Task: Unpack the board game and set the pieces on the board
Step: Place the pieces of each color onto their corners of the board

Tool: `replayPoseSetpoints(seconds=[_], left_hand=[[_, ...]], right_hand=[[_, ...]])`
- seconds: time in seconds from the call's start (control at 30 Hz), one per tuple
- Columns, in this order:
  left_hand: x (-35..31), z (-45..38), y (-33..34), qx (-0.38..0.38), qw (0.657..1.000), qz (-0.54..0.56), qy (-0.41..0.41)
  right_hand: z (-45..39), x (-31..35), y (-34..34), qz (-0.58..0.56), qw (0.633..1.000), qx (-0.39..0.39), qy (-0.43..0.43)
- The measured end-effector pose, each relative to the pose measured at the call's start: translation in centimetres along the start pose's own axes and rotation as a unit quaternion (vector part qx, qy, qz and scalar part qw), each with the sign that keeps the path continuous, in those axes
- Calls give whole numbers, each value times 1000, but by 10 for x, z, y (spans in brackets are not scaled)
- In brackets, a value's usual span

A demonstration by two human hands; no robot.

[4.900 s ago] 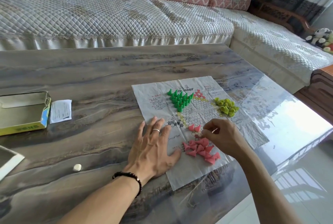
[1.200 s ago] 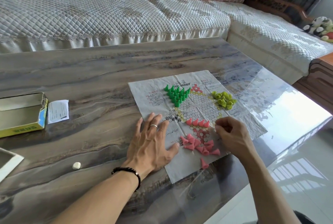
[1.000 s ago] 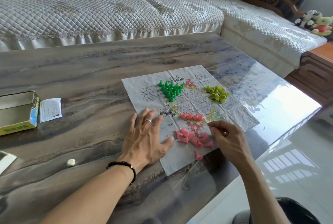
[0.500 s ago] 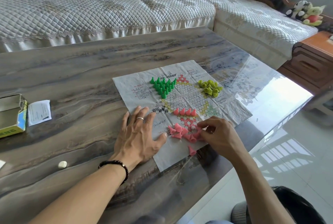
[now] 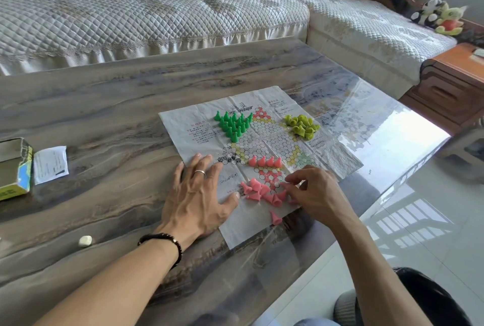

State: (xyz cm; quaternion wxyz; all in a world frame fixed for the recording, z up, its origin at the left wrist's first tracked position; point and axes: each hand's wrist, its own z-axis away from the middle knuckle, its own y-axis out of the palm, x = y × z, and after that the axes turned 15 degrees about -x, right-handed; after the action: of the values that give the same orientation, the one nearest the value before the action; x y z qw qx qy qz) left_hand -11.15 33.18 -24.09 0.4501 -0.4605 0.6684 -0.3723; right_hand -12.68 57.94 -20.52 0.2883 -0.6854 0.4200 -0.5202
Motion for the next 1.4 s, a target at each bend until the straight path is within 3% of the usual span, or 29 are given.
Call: replayPoseSetpoints(seconds=[0.2, 0.47, 0.8, 1.23, 1.4], left_hand=[[0, 1, -3, -2, 1000, 4, 0], [-1, 0, -2, -6, 1000, 8, -2], [0, 1, -2, -5, 1000, 13, 2], [1, 1, -2, -1, 1000, 10, 3], [1, 1, 0, -5, 1000, 14, 3]], right_hand=[[-5, 1, 1, 22, 999, 13, -27], [-29, -8, 5, -87, 985, -104, 110], [-36, -5, 17, -74, 991, -43, 101], [-35, -8, 20, -57, 994, -55, 80], [-23, -6, 3, -115, 984, -88, 108]])
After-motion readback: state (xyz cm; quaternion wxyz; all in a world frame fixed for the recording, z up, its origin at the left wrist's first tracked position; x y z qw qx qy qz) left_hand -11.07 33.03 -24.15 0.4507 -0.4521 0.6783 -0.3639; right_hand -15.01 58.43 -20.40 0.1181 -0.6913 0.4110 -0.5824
